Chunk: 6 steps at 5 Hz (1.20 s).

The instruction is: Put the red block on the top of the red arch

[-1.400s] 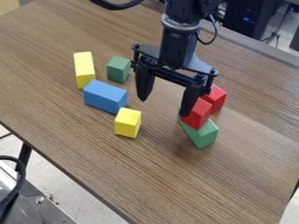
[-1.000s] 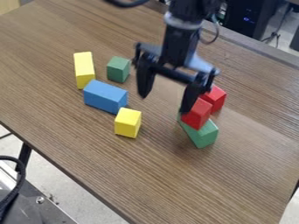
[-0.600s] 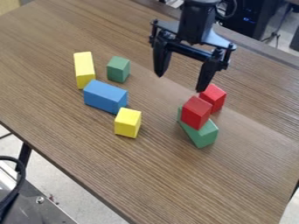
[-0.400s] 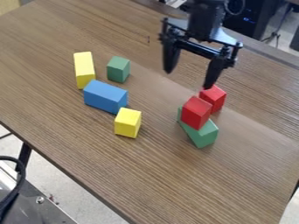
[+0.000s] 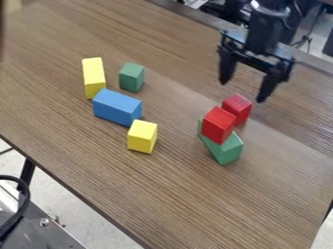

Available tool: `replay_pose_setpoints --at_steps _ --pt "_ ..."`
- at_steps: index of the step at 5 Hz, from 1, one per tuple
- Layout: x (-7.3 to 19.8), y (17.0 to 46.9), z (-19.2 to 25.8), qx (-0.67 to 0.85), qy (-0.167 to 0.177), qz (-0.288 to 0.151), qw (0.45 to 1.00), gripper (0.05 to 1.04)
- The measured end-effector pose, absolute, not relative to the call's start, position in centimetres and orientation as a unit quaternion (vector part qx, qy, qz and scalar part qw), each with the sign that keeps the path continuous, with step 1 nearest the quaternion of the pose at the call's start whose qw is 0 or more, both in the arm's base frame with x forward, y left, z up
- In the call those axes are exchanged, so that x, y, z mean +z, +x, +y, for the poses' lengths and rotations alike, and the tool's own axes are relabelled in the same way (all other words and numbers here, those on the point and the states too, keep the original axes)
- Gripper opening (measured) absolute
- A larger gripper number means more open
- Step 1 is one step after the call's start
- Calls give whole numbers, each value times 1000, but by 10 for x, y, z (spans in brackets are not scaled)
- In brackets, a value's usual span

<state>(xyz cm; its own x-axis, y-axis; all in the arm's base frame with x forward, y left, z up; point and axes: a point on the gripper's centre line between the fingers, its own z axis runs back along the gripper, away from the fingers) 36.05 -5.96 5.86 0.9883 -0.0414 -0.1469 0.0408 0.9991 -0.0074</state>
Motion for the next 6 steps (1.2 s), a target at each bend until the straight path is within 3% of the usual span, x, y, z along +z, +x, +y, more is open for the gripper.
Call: replay_pose_setpoints --at_steps 2,3,4,5,6 --pt "34 357 -65 -35 0 104 994 999" --pt "34 353 -62 -40 6 117 992 956" --pt "30 346 -60 -47 9 131 990 676" --pt "31 345 -59 -44 -1 130 991 584" --pt "45 343 -60 -39 -13 111 993 584"
